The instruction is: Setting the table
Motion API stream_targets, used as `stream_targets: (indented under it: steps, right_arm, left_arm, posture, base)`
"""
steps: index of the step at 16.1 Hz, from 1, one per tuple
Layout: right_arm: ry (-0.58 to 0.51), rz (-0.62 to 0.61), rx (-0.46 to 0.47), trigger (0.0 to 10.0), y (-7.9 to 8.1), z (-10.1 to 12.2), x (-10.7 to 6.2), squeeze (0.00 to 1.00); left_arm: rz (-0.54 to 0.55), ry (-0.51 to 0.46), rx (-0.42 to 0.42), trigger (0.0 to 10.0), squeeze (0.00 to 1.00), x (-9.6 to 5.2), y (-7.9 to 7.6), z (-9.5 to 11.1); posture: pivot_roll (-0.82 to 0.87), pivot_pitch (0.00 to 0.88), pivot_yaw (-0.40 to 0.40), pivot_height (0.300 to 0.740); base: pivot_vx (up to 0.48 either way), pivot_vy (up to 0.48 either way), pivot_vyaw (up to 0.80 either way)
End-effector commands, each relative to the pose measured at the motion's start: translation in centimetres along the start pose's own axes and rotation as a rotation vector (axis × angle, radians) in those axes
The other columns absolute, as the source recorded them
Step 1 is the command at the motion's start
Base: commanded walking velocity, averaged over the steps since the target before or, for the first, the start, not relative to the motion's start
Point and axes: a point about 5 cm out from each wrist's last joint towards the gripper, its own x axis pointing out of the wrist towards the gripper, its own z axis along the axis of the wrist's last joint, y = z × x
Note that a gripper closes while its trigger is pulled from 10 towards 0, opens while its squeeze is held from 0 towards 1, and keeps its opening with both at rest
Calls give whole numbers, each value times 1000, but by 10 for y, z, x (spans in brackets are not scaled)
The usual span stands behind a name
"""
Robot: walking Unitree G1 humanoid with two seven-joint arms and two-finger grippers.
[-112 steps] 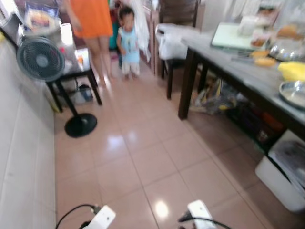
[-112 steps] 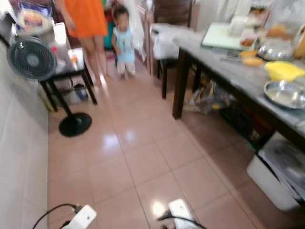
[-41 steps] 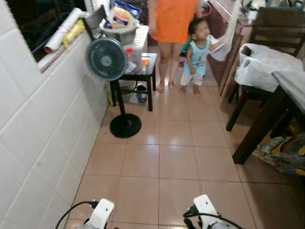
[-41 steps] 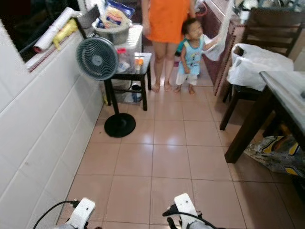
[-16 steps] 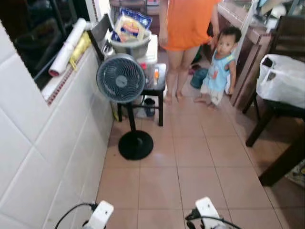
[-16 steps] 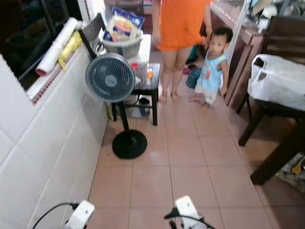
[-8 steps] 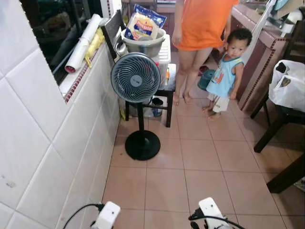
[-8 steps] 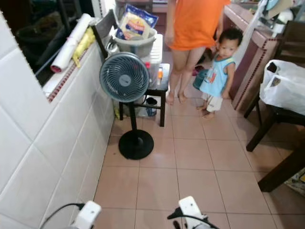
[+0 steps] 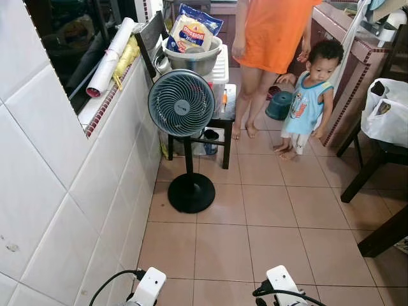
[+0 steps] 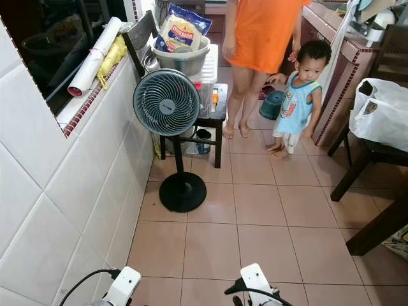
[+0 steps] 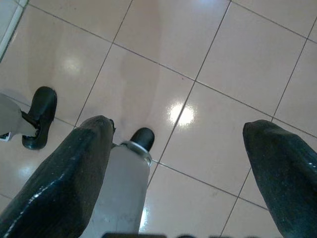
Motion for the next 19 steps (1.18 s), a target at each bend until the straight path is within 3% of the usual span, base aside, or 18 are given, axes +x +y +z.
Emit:
stream_targets:
  steps: [1,19]
  right_arm:
    - [20,-14,1,10000,-2,-4,-1,0]
    - [17,-20,4,10000,-3,-2,-1,0]
  left_arm:
    - [12,7,9,10000,0,0,1,1]
    - [3,18,41,10000,0,1,-2,0]
  posture:
    - [-10,0,-11,740]
    - [-19,0,-17,740]
  base:
    - [0,0,0]
    - [324,0,0]
